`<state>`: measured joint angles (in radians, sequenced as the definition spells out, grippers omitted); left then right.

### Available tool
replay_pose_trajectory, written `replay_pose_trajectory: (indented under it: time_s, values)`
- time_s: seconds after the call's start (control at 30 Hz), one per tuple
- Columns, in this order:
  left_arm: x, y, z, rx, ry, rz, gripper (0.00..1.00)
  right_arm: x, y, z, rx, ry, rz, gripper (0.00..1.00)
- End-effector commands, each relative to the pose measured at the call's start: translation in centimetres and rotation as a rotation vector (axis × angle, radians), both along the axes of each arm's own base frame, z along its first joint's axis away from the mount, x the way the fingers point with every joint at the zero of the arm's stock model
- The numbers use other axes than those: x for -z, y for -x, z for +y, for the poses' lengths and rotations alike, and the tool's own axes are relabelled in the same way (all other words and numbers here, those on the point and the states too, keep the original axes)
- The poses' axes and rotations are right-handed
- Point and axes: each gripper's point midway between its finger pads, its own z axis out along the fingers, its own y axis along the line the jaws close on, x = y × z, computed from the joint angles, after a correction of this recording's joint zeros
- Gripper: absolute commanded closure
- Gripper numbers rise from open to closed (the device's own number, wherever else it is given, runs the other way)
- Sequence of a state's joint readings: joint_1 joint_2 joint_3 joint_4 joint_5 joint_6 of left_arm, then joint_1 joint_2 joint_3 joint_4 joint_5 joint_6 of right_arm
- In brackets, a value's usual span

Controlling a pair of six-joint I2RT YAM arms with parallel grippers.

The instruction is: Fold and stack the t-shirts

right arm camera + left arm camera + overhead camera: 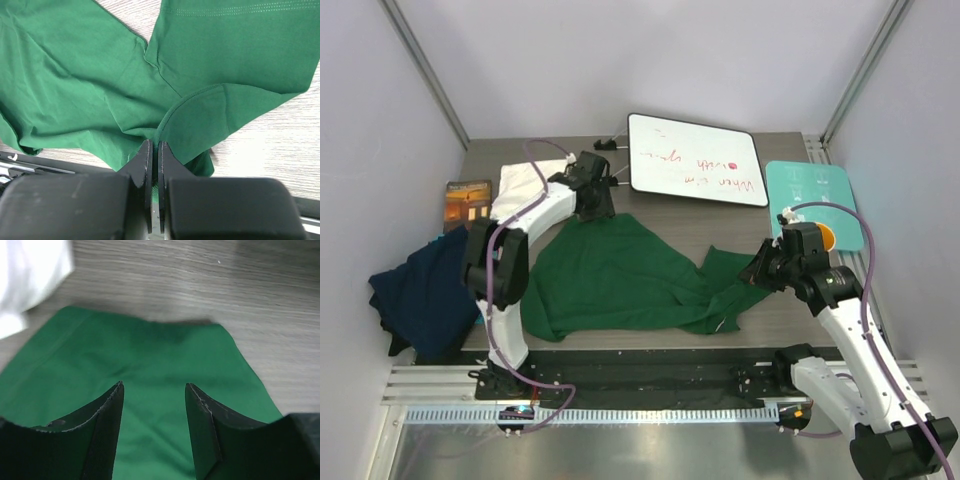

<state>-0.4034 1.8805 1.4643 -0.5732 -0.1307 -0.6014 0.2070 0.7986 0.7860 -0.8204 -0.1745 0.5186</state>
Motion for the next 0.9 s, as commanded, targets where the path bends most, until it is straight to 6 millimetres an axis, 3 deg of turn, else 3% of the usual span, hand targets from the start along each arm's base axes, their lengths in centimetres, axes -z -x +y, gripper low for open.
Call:
replay_pose_trajectory:
  time_s: [0.0, 0.27, 0.63, 0.87]
  values:
    - [0.7, -2.7, -2.4, 0.025, 0.077, -0.007, 0.46, -2.1, -0.8, 0.1, -0.003, -0.012, -0.066, 0.99]
    - [3.4, -3.9, -2.1, 0.034, 0.018, 0.015, 0.46, -1.1, -0.8, -0.1, -0.007, 0.011, -0.045, 0.99]
    - [2.7, -6.0, -3.2, 0.051, 0.031, -0.007, 0.46, -0.7, -1.1, 0.1, -0.018, 0.011, -0.034, 0.99]
    - [5.0, -5.6, -3.7, 0.068, 0.033, 0.070, 0.49, -0.8, -1.1, 0.2, -0.022, 0.010, -0.037, 0.99]
